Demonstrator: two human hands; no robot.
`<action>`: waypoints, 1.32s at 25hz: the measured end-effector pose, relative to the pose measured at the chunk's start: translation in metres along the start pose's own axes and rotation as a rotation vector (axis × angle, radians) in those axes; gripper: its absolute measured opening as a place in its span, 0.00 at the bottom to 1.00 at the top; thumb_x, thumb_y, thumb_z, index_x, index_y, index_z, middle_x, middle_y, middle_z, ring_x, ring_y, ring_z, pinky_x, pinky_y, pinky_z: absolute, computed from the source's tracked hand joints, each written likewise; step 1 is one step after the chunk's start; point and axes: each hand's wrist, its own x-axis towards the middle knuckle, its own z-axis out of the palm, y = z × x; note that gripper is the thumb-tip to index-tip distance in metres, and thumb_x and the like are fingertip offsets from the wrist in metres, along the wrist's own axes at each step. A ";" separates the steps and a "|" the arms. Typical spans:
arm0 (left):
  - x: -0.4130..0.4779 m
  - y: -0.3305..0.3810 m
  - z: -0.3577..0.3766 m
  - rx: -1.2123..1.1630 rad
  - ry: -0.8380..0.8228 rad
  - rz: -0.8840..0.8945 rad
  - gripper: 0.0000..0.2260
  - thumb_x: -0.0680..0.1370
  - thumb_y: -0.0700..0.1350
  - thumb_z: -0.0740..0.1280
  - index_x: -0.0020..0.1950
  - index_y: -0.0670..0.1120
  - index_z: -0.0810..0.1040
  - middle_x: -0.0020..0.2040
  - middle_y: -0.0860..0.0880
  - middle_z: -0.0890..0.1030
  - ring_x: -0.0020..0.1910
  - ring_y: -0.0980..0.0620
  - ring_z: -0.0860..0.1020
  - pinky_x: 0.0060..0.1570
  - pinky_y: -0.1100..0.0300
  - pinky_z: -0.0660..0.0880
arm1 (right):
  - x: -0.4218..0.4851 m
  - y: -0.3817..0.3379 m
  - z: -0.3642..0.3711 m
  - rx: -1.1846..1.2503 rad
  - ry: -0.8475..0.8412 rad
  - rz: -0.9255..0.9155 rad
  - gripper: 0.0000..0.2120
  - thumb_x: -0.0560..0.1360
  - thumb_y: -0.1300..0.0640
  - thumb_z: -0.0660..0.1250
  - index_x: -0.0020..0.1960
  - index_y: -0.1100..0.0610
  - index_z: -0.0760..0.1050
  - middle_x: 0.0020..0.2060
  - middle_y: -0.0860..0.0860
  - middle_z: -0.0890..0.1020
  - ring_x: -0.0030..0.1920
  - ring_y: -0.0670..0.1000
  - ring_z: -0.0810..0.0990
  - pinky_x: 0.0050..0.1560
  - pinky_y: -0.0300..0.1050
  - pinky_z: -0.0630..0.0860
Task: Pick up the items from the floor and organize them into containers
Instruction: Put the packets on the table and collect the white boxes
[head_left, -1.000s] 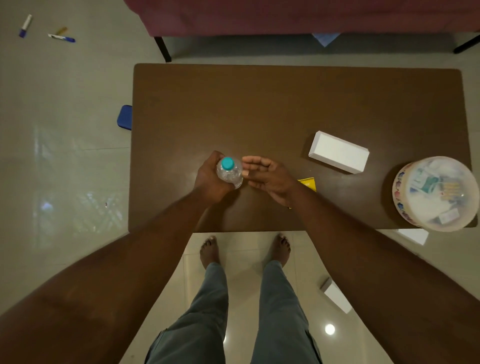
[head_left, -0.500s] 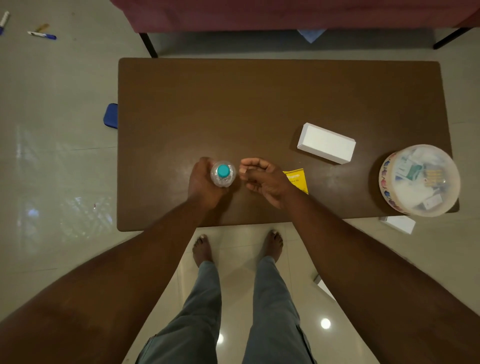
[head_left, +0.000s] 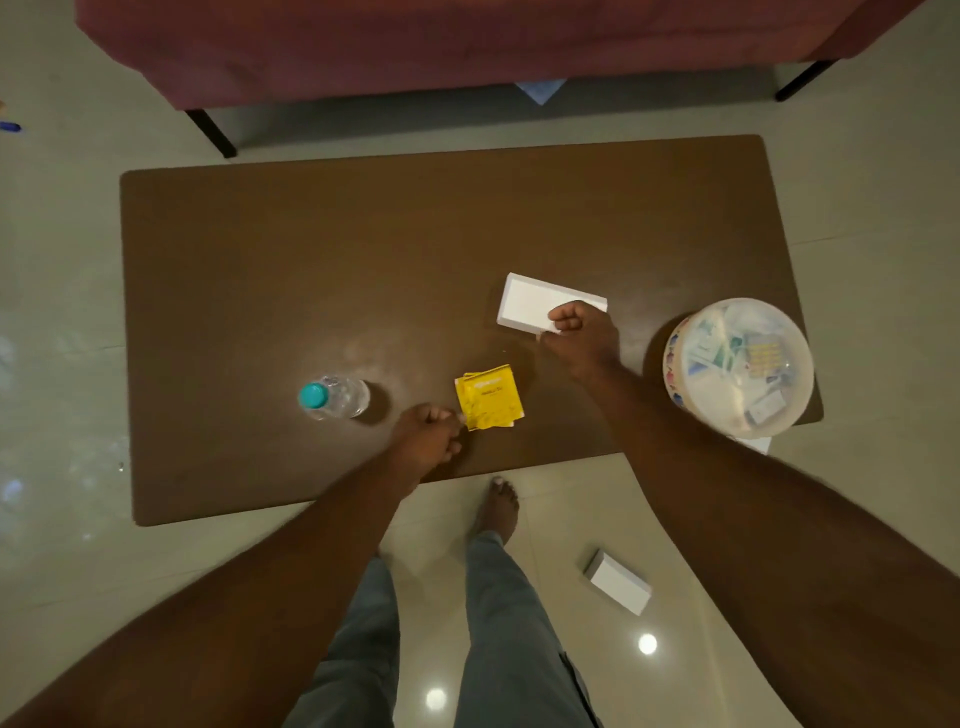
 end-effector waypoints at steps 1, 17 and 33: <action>0.012 0.018 0.016 -0.010 0.007 0.021 0.07 0.77 0.43 0.72 0.46 0.42 0.76 0.37 0.45 0.79 0.30 0.51 0.78 0.29 0.63 0.74 | 0.011 0.008 -0.014 -0.077 0.018 -0.050 0.14 0.65 0.62 0.79 0.48 0.54 0.81 0.44 0.48 0.82 0.43 0.45 0.78 0.48 0.39 0.73; 0.097 0.139 0.147 0.369 0.176 0.331 0.06 0.76 0.44 0.71 0.52 0.48 0.78 0.54 0.50 0.80 0.52 0.52 0.78 0.49 0.62 0.73 | 0.034 0.079 -0.066 -0.628 -0.126 -0.068 0.46 0.59 0.38 0.82 0.71 0.50 0.67 0.64 0.52 0.77 0.64 0.56 0.75 0.60 0.55 0.77; 0.054 0.103 0.198 0.550 0.045 0.465 0.08 0.75 0.43 0.72 0.53 0.47 0.80 0.53 0.49 0.82 0.51 0.50 0.80 0.48 0.63 0.73 | -0.055 0.125 -0.089 -0.470 0.237 0.108 0.36 0.71 0.28 0.65 0.67 0.53 0.72 0.60 0.51 0.80 0.59 0.54 0.81 0.54 0.52 0.79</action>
